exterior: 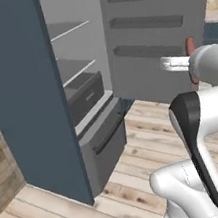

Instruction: Move the hot dog bun to the plate on the dining table and place the condiment next to that plate. Then navigate to the fridge and take the sausage and place it on the plate as well.

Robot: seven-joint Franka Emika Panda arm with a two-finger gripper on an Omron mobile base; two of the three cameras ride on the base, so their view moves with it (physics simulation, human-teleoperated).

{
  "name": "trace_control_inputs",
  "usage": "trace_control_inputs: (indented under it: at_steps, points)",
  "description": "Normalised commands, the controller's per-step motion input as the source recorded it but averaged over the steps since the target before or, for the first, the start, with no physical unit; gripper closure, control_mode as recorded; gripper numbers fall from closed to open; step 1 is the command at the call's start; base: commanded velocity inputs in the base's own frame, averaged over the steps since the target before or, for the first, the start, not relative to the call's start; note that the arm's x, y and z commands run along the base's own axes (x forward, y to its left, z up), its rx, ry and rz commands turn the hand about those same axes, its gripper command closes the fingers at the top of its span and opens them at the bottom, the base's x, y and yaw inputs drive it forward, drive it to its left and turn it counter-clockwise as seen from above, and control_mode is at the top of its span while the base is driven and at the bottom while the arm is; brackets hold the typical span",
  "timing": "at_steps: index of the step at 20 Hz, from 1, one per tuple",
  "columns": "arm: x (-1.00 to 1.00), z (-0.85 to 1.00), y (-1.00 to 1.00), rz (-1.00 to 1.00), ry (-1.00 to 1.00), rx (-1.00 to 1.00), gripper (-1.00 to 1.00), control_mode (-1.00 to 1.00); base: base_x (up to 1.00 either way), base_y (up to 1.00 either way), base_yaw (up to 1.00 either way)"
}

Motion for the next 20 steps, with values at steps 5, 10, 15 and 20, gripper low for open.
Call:
trace_control_inputs:
  at_steps: [5, 10, 15, 20]
  points:
    - [0.0, 0.0, 0.0, 0.0, 0.0, 0.0, 1.0, 1.0, -1.0, 0.15, -0.62]
    - [0.0, 0.0, 0.0, 0.0, 0.0, 0.0, 1.0, 1.0, -0.99, -0.05, -0.6]
    - [0.0, 0.0, 0.0, 0.0, 0.0, 0.0, 1.0, 1.0, -0.58, -0.54, -0.44]
    - [0.0, 0.0, 0.0, 0.0, 0.0, 0.0, 1.0, 1.0, 0.09, -0.95, -0.24]
